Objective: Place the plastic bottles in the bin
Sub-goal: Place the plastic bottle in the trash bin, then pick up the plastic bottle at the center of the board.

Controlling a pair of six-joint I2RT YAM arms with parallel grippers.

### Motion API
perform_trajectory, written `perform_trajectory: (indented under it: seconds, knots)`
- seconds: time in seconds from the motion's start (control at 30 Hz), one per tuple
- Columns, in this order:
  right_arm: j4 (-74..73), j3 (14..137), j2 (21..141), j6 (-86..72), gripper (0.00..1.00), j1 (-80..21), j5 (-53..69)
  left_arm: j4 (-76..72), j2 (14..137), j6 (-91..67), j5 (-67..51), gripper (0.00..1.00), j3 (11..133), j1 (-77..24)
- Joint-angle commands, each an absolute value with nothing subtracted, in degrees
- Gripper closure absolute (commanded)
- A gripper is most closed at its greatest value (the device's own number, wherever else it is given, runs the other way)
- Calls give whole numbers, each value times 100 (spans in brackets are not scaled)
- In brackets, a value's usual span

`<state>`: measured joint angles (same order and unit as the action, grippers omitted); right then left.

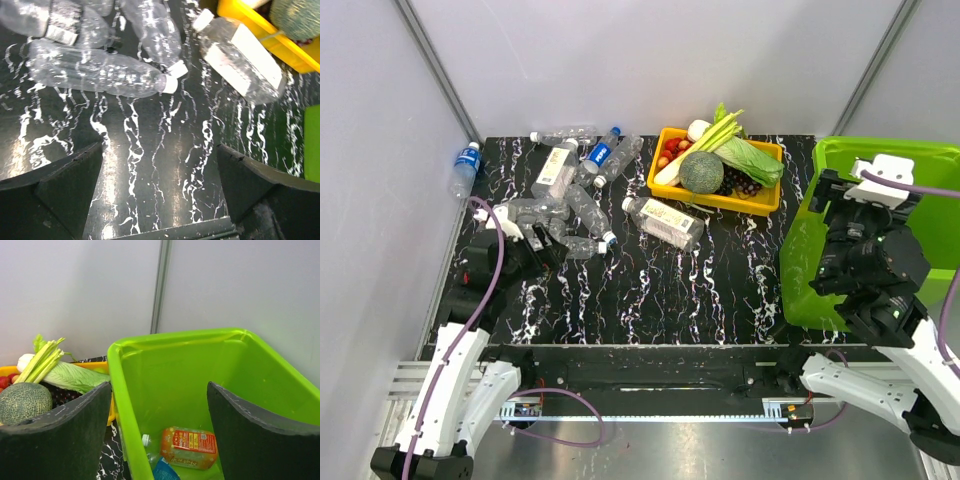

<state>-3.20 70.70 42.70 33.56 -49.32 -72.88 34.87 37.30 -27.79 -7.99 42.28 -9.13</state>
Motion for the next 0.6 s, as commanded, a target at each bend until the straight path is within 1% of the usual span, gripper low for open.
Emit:
perform_trajectory:
  seconds: [0.0, 0.17, 0.23, 0.3, 0.4, 0.47, 0.57]
  knots:
    - [-710, 7224, 4535, 3008, 18, -4913, -6769, 3656, 3832, -3207, 445, 1, 4307, -923]
    - [-1721, 7514, 4860, 1769, 18, -4904, -5742, 4296, 3981, -3998, 2212, 1, 4429, -932]
    - [-2011, 7523, 5000, 1338, 18, -4913, -5223, 4578, 4034, -4270, 2705, 1, 4491, -932]
    - [-2188, 7454, 5132, 1030, 18, -4913, -4730, 4667, 4052, -4376, 2882, 1, 4500, -914]
    - [-2128, 7234, 5299, 844, 18, -4913, -3905, 4632, 4148, -4430, 2778, 1, 4430, -765]
    - [-2118, 7085, 5431, 844, 16, -4913, -3412, 4457, 4297, -4429, 2393, 1, 4342, -616]
    - [-2083, 6892, 5572, 388, 16, -4904, -2833, 4325, 4736, -4797, 1655, 1, 4228, -300]
